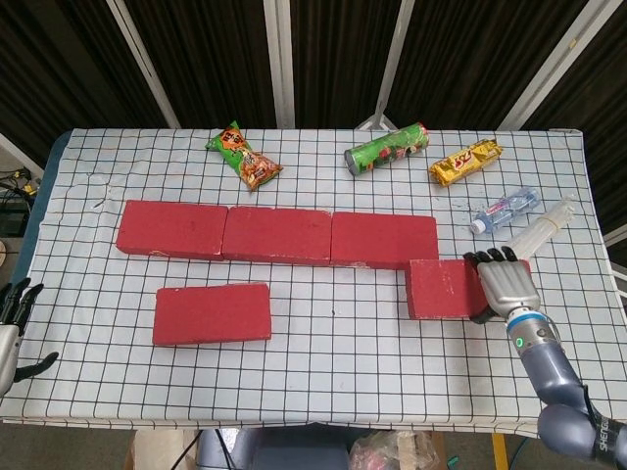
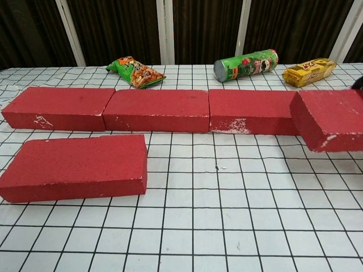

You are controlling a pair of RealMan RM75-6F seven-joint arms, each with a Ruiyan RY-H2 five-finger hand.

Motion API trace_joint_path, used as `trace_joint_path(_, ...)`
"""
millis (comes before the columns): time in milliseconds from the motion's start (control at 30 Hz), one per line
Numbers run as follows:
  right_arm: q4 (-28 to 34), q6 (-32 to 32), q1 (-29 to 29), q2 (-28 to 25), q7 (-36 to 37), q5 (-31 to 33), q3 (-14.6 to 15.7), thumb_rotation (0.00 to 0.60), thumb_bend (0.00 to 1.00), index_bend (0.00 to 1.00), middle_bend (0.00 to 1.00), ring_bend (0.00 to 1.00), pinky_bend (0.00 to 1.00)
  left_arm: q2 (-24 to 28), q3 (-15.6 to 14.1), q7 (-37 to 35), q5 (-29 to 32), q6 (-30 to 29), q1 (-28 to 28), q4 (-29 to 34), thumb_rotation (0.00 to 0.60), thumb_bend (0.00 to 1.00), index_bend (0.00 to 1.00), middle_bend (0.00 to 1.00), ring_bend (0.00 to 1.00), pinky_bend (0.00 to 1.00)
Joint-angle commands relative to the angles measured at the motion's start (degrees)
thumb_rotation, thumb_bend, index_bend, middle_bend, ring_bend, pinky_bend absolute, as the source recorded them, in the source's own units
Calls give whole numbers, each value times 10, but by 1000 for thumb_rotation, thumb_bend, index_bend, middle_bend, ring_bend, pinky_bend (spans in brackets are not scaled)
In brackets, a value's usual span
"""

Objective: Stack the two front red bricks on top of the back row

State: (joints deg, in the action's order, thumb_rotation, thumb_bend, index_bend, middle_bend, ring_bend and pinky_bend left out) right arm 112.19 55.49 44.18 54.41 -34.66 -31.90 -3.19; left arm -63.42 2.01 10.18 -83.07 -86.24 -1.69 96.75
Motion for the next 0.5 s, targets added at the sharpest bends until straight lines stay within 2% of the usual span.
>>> trace_joint_path(33,34,2,74,-18,-56,94,-38,600,133,234,285,108,0,1,3,-3,8,6,-3,-2,600,0,110,19,0,0)
trace_joint_path(267,4,-31,234,22,-138,302,-80,600,133,234,287,108,0,1,15,-9,34,20,-10,-9,600,0,111,19,0,0)
trace_joint_path(500,-102,-26,358,113,-185,480,-113,600,133,233,287,108,0,-2,22,-14,46,26,-15,-17,600,0,112,19,0,0)
